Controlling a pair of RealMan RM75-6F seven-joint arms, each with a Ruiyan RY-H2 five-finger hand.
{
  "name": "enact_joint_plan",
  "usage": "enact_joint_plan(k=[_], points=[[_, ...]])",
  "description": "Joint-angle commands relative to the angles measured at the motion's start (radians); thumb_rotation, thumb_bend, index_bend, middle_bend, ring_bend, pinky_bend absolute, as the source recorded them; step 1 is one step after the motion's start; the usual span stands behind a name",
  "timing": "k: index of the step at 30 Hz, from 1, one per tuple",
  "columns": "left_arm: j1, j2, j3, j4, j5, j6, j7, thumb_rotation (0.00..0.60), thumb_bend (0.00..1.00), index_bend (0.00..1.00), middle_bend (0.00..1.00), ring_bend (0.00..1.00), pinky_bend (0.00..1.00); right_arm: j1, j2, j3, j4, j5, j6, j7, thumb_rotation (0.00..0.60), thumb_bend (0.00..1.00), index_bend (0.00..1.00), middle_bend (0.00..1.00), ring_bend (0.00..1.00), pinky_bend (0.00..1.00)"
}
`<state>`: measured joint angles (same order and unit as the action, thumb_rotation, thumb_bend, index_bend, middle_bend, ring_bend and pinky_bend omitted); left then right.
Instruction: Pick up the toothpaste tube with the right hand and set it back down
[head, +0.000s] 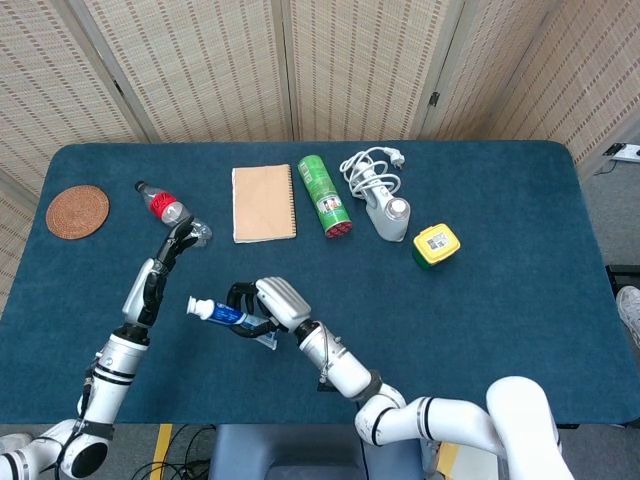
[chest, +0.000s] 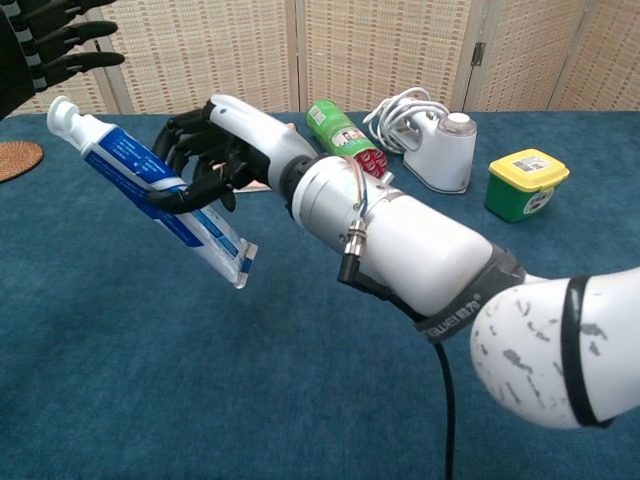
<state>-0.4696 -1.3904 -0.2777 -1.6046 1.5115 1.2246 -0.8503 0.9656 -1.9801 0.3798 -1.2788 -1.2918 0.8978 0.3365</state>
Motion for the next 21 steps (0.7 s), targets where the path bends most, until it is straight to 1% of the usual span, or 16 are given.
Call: enact_joint_plan(k=[1, 5, 7, 14, 21], points=[[-0.011, 0.001, 0.04, 0.092, 0.069, 0.037, 0.037, 0.0, 0.0, 0.0, 0.0, 0.0, 0.13, -0.009, 0.049, 0.005, -0.065, 0.069, -0.071, -0.003, 0.6, 0.62, 0.72, 0.7, 0.6, 0.7], [-0.024, 0.004, 0.073, 0.152, 0.115, 0.053, 0.064, 0.001, 0.0, 0.0, 0.0, 0.0, 0.13, -0.007, 0.075, 0.016, -0.114, 0.135, -0.116, -0.02, 0.6, 0.62, 0.72, 0.7, 0.6, 0.7], [-0.029, 0.005, 0.085, 0.166, 0.129, 0.058, 0.078, 0.001, 0.0, 0.0, 0.0, 0.0, 0.13, -0.002, 0.075, 0.019, -0.121, 0.157, -0.124, -0.033, 0.6, 0.62, 0.72, 0.7, 0.6, 0.7], [-0.051, -0.001, 0.114, 0.201, 0.168, 0.088, 0.12, 0.001, 0.0, 0.0, 0.0, 0.0, 0.13, 0.018, 0.068, 0.033, -0.138, 0.231, -0.159, -0.058, 0.6, 0.62, 0.73, 0.71, 0.6, 0.7], [-0.076, -0.002, 0.145, 0.221, 0.203, 0.099, 0.165, 0.0, 0.0, 0.0, 0.0, 0.0, 0.13, 0.031, 0.074, 0.047, -0.153, 0.275, -0.182, -0.065, 0.6, 0.62, 0.73, 0.71, 0.6, 0.7]])
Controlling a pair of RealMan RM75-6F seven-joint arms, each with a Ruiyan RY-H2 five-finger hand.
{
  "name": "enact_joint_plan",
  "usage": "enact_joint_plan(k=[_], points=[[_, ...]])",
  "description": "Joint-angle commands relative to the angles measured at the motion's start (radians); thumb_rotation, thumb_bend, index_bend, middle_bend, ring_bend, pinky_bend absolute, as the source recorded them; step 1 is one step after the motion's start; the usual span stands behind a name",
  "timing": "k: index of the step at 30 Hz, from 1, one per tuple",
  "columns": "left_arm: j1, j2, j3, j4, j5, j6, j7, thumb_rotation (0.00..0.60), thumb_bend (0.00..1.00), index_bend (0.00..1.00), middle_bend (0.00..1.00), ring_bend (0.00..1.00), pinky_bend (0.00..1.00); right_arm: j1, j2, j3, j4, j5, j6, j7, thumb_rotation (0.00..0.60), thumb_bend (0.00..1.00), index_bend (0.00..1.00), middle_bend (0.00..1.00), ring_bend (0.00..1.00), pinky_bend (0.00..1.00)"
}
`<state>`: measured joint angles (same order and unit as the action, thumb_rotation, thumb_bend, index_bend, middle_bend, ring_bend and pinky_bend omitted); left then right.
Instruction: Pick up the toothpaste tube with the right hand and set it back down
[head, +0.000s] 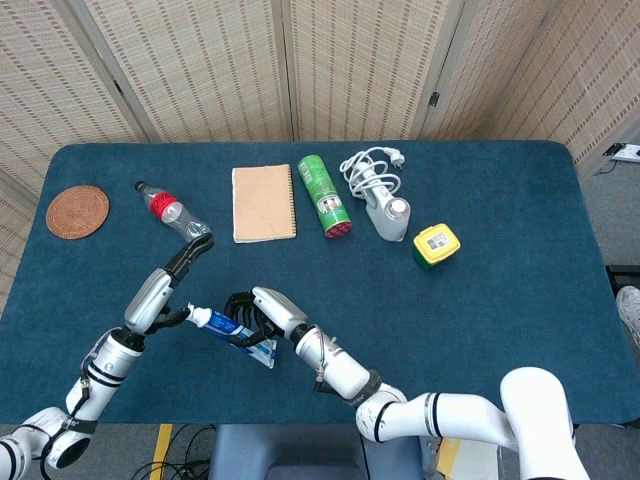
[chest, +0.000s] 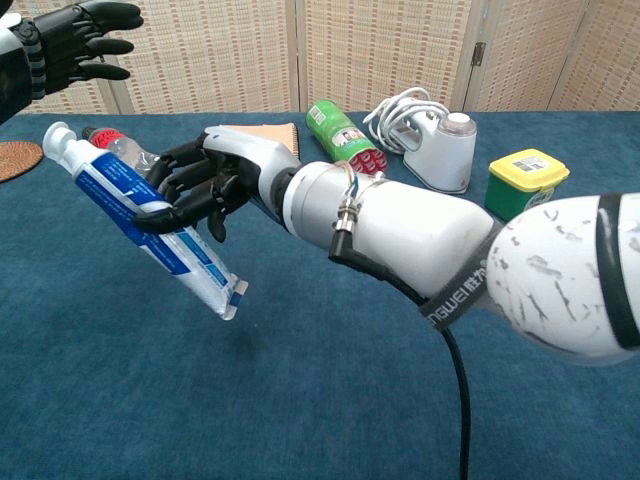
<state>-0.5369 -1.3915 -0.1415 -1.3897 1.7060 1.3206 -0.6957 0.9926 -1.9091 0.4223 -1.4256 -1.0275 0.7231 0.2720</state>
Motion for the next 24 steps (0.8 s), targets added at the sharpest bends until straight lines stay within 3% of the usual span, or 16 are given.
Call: enact_joint_plan(k=[1, 24], points=[[-0.012, -0.001, 0.013, 0.007, 0.012, 0.003, 0.014, 0.0, 0.0, 0.0, 0.0, 0.0, 0.13, 0.006, 0.003, 0.006, -0.009, 0.014, -0.009, -0.002, 0.6, 0.62, 0.73, 0.71, 0.6, 0.7], [-0.081, 0.062, 0.102, -0.04, 0.031, -0.072, 0.064, 0.0, 0.0, 0.0, 0.0, 0.0, 0.13, 0.028, -0.011, 0.001, -0.009, 0.042, 0.011, -0.056, 0.6, 0.63, 0.76, 0.73, 0.61, 0.71]])
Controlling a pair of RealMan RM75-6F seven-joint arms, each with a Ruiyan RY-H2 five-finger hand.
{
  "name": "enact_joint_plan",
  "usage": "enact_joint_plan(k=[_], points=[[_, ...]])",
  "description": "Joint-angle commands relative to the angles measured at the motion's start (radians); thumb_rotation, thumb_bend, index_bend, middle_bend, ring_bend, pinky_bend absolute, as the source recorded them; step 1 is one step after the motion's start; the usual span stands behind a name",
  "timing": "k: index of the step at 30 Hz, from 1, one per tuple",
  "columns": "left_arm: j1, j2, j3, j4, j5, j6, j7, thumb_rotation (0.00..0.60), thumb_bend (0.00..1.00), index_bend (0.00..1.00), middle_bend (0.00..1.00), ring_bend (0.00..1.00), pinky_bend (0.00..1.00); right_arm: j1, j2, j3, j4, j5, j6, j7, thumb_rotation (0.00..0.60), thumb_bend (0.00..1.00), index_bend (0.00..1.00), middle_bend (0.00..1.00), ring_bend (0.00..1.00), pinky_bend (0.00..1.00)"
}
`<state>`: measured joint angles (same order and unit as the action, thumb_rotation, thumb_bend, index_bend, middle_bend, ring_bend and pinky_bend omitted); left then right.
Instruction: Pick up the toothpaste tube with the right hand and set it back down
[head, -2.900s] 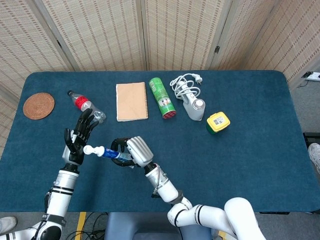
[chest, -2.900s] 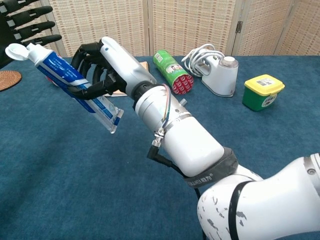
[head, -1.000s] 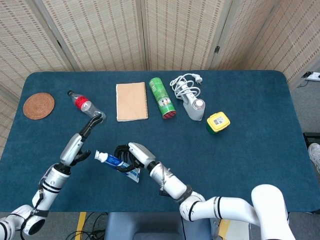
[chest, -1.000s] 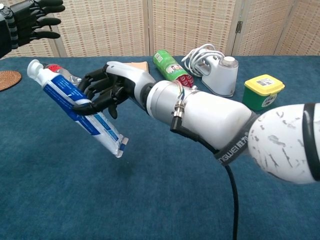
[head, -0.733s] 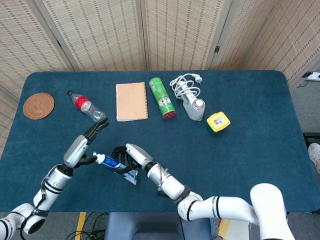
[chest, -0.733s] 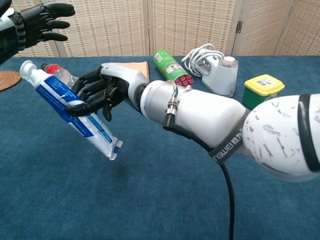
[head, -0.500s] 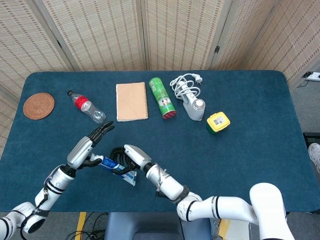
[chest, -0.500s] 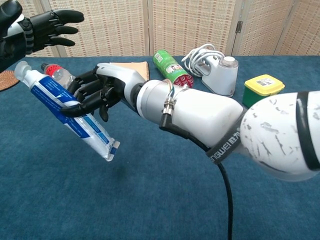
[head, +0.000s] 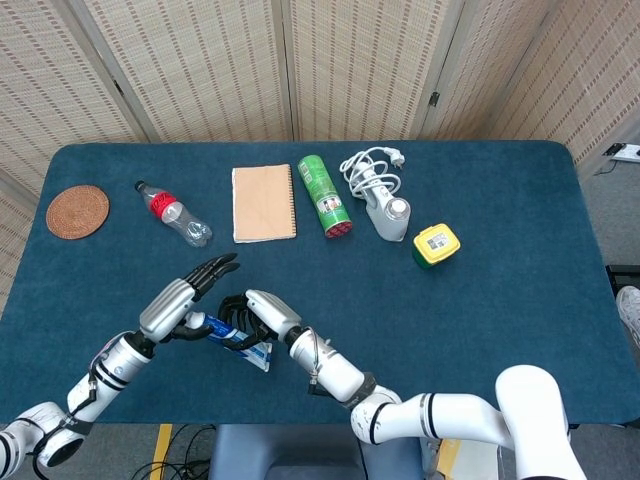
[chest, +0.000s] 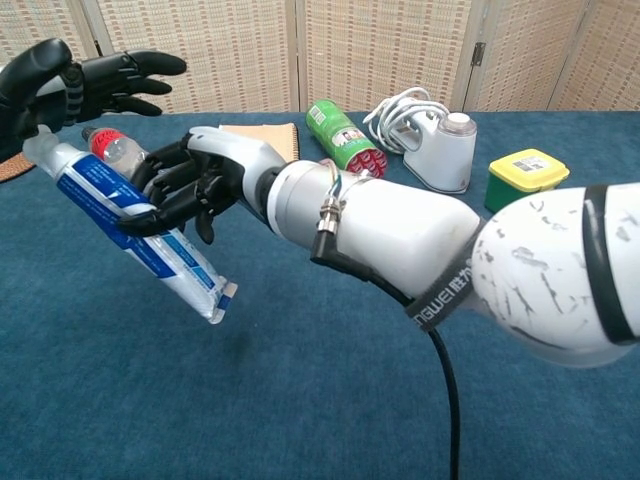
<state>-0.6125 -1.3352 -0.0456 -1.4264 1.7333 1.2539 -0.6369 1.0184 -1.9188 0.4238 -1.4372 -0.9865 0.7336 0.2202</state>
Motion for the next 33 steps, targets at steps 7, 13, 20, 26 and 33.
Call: enact_joint_plan(k=[7, 13, 20, 26, 33], points=[[-0.021, 0.022, 0.024, -0.023, 0.007, -0.02, 0.005, 0.0, 0.0, 0.0, 0.0, 0.0, 0.13, 0.008, -0.006, -0.002, 0.01, 0.004, 0.003, -0.017, 0.6, 0.63, 0.77, 0.73, 0.62, 0.71], [-0.032, 0.029, 0.036, -0.023, 0.012, -0.024, 0.009, 0.001, 0.0, 0.0, 0.0, 0.0, 0.13, 0.011, -0.007, -0.003, 0.015, 0.007, 0.004, -0.024, 0.6, 0.63, 0.77, 0.74, 0.62, 0.72], [-0.045, 0.035, 0.056, -0.021, 0.032, -0.024, 0.008, 0.001, 0.0, 0.0, 0.0, 0.0, 0.13, 0.016, -0.007, -0.004, 0.023, 0.012, -0.007, -0.028, 0.6, 0.64, 0.77, 0.75, 0.63, 0.72], [-0.05, 0.033, 0.059, -0.016, 0.025, -0.021, -0.005, 0.0, 0.0, 0.0, 0.0, 0.0, 0.13, 0.019, -0.003, 0.0, 0.024, 0.008, -0.024, -0.012, 0.6, 0.65, 0.73, 0.75, 0.63, 0.72], [-0.057, 0.033, 0.07, -0.002, 0.036, -0.011, -0.026, 0.0, 0.0, 0.0, 0.0, 0.0, 0.13, 0.022, 0.021, 0.001, 0.023, -0.028, -0.079, 0.037, 0.6, 0.65, 0.64, 0.76, 0.64, 0.72]])
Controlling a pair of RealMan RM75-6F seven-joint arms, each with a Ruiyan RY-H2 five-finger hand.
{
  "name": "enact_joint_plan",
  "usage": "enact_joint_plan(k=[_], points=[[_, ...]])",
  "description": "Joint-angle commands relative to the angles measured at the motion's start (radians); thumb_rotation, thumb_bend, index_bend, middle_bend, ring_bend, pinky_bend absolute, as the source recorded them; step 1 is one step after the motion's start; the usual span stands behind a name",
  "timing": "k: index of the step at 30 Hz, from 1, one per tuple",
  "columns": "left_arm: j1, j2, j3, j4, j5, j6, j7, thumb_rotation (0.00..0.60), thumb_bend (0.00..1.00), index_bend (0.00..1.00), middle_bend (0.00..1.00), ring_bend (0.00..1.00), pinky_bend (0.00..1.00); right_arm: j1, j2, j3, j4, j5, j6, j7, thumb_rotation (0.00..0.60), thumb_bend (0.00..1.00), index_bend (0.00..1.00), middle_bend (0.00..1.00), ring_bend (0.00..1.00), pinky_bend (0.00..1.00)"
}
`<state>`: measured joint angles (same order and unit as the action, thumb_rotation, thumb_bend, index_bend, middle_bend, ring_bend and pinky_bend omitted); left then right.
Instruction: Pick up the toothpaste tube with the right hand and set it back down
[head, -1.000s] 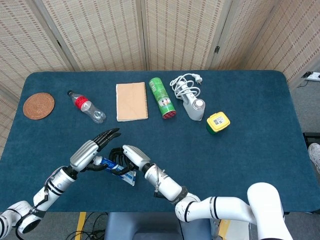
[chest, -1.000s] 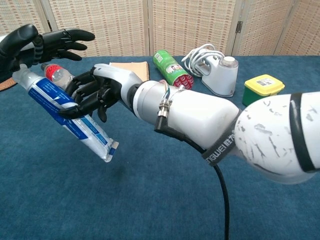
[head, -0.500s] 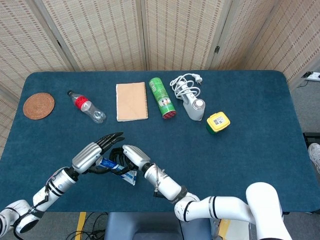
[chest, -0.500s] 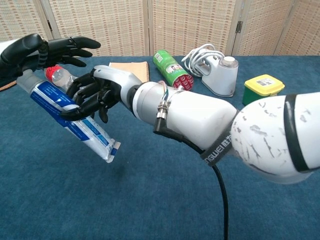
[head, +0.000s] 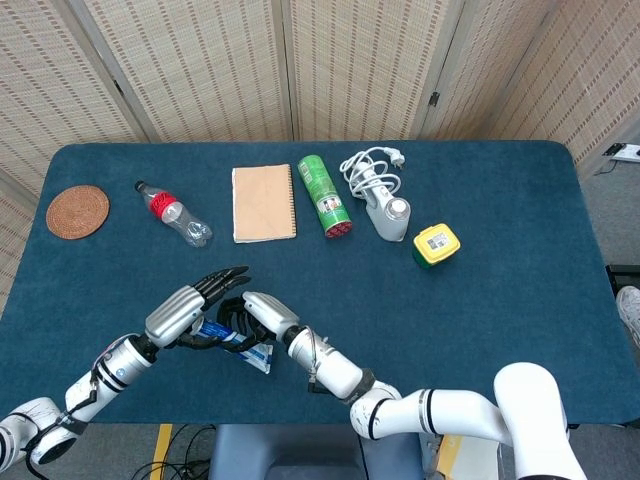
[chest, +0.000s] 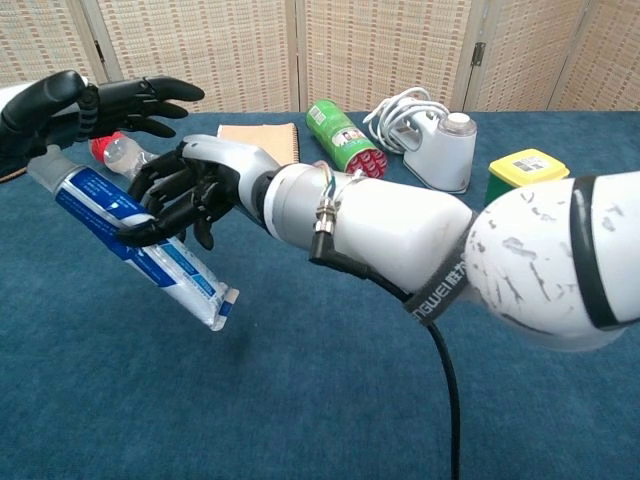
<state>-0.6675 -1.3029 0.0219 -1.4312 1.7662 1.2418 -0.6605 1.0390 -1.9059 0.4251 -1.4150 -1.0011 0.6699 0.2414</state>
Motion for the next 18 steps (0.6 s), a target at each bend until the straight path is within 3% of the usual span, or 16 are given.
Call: enact_joint_plan(k=[1, 18], points=[[-0.004, 0.0, 0.003, 0.004, 0.003, 0.003, -0.005, 0.0, 0.0, 0.0, 0.0, 0.0, 0.13, 0.001, 0.007, 0.0, 0.003, -0.019, -0.016, 0.023, 0.6, 0.65, 0.63, 0.76, 0.64, 0.72], [-0.021, 0.004, 0.034, 0.013, 0.019, -0.008, 0.005, 0.001, 0.0, 0.0, 0.0, 0.0, 0.13, 0.012, 0.007, -0.006, 0.014, -0.036, -0.029, 0.05, 0.6, 0.64, 0.6, 0.76, 0.64, 0.72]])
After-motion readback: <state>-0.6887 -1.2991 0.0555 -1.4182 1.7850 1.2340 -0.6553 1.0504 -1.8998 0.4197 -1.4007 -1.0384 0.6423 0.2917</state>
